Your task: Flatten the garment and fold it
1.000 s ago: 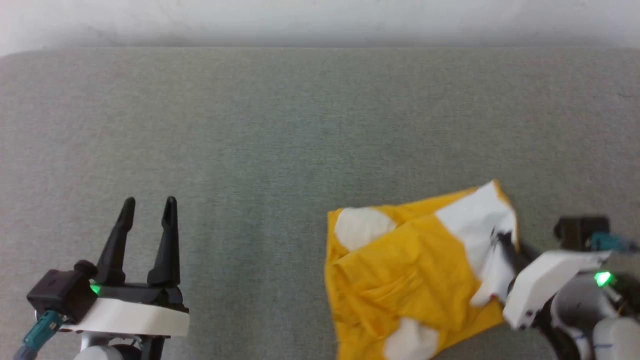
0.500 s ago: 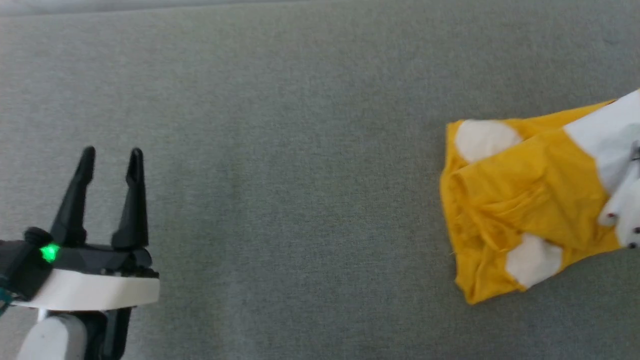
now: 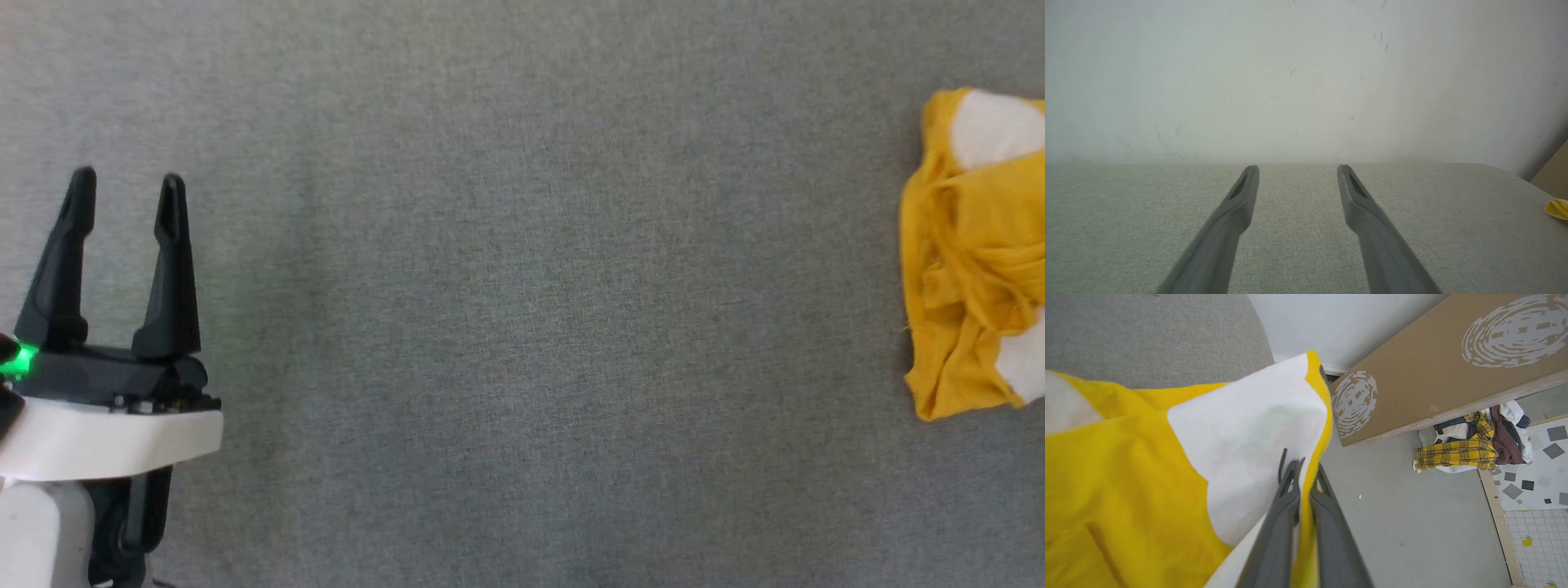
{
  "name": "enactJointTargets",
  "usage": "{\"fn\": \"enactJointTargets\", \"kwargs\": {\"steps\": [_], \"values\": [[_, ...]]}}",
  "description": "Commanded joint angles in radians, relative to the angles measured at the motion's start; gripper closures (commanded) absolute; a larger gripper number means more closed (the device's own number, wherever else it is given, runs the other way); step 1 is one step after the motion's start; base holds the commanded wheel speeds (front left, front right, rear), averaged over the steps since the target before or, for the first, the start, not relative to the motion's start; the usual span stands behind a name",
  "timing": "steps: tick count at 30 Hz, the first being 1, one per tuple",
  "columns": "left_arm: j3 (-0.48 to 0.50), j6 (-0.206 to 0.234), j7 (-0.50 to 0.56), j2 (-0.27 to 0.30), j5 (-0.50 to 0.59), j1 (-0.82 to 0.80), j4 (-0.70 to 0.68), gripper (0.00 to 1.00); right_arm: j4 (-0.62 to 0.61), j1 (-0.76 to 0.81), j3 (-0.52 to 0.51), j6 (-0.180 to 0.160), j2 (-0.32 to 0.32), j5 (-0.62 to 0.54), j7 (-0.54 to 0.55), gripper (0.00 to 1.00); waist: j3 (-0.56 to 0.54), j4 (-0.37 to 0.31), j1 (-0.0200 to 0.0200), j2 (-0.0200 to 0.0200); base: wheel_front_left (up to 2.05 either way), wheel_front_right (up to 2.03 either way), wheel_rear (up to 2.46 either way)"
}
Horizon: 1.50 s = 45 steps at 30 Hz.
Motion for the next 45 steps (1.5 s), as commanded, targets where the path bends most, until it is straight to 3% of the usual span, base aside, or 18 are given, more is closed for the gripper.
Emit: {"fn": "enactJointTargets", "kwargs": {"steps": [1, 4, 6, 7, 19, 25, 36, 41, 45], "values": [[0.002, -0.009, -0.001, 0.005, 0.002, -0.018, -0.005, 0.00, 0.005, -0.014, -0.006, -0.002, -0.001, -0.007, -0.007, 1.00, 0.039, -0.009, -0.0001, 0.0000, 0.00, 0.00, 0.00], [0.003, -0.014, -0.005, 0.008, -0.001, -0.032, -0.007, 0.00, 0.034, -0.026, -0.023, -0.002, 0.008, -0.018, -0.027, 0.98, 0.061, -0.003, -0.0001, 0.0000, 0.00, 0.00, 0.00], [0.003, -0.018, -0.013, 0.007, -0.003, -0.043, -0.007, 0.00, 0.052, -0.035, -0.033, -0.002, 0.022, -0.028, -0.046, 0.54, 0.071, 0.000, -0.0001, 0.0000, 0.00, 0.00, 0.00], [0.004, -0.021, -0.020, 0.006, -0.002, -0.048, -0.008, 0.00, 0.060, -0.041, -0.036, -0.002, 0.030, -0.033, -0.057, 0.00, 0.073, 0.001, -0.0001, 0.0000, 0.00, 0.00, 0.00], [0.023, -0.064, -0.064, -0.071, -0.036, -0.058, 0.013, 0.00, 0.111, -0.076, -0.057, -0.002, 0.056, -0.020, -0.162, 0.00, 0.019, 0.020, -0.0001, 0.0000, 0.00, 0.00, 0.00], [0.019, -0.071, -0.066, -0.101, -0.017, -0.038, 0.048, 0.00, 0.060, -0.048, -0.032, -0.002, 0.123, 0.034, -0.259, 0.00, -0.061, 0.039, -0.0001, 0.0000, 0.00, 0.00, 0.00], [0.005, -0.052, -0.067, -0.168, 0.084, 0.016, 0.102, 0.00, -0.099, 0.078, 0.128, -0.002, 0.291, 0.090, -0.541, 0.00, -0.216, 0.097, -0.0001, 0.0000, 0.00, 0.00, 0.00], [0.021, -0.054, -0.067, -0.210, 0.095, 0.063, 0.111, 0.00, -0.108, 0.130, 0.241, -0.002, 0.311, 0.131, -0.653, 0.00, -0.286, 0.122, -0.0001, 0.0000, 0.00, 0.00, 0.00], [0.021, -0.056, -0.067, -0.235, 0.108, 0.107, 0.135, 0.00, -0.076, 0.177, 0.301, -0.002, 0.313, 0.186, -0.678, 0.00, -0.343, 0.136, -0.0001, 0.0000, 0.00, 0.00, 0.00]]}}
